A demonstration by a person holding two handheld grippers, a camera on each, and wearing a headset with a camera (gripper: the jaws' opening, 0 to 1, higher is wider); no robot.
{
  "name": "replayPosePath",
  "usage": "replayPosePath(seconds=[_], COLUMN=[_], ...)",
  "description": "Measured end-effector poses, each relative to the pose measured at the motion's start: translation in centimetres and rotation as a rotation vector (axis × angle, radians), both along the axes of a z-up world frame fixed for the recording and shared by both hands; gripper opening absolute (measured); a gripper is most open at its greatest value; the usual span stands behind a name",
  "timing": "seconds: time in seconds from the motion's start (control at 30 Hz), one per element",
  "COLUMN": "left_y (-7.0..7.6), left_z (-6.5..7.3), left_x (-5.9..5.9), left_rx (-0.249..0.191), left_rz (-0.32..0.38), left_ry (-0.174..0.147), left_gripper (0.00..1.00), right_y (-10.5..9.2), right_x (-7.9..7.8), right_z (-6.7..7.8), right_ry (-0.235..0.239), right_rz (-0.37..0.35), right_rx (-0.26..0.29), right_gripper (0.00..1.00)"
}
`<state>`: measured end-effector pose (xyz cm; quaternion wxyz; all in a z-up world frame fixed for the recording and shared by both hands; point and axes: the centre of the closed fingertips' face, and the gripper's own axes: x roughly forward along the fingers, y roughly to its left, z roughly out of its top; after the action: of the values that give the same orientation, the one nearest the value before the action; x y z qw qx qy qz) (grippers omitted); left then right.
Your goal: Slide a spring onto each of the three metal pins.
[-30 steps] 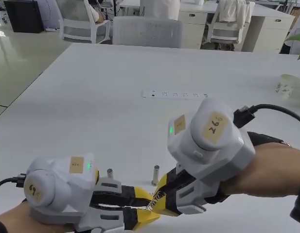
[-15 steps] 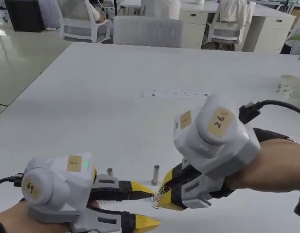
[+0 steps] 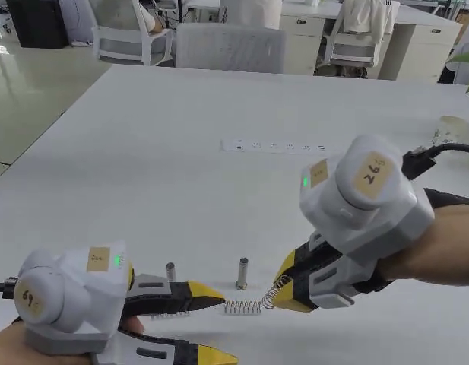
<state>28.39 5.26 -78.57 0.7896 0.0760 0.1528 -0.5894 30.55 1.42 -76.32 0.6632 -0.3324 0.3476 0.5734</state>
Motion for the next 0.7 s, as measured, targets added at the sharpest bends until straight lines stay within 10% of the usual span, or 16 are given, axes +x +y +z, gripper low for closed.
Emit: replayPosePath(seconds=[0.7], left_y=[3.6], left_z=[-0.9], left_x=[0.4], left_rx=[-0.027], left_rz=[0.141], left_ry=[0.027], left_gripper=[0.41], right_y=[-2.4], right_x=[3.0], right_z=[0.9], right_ry=[-0.03], right_rz=[-0.068], right_rx=[-0.021], right_gripper=[0.08])
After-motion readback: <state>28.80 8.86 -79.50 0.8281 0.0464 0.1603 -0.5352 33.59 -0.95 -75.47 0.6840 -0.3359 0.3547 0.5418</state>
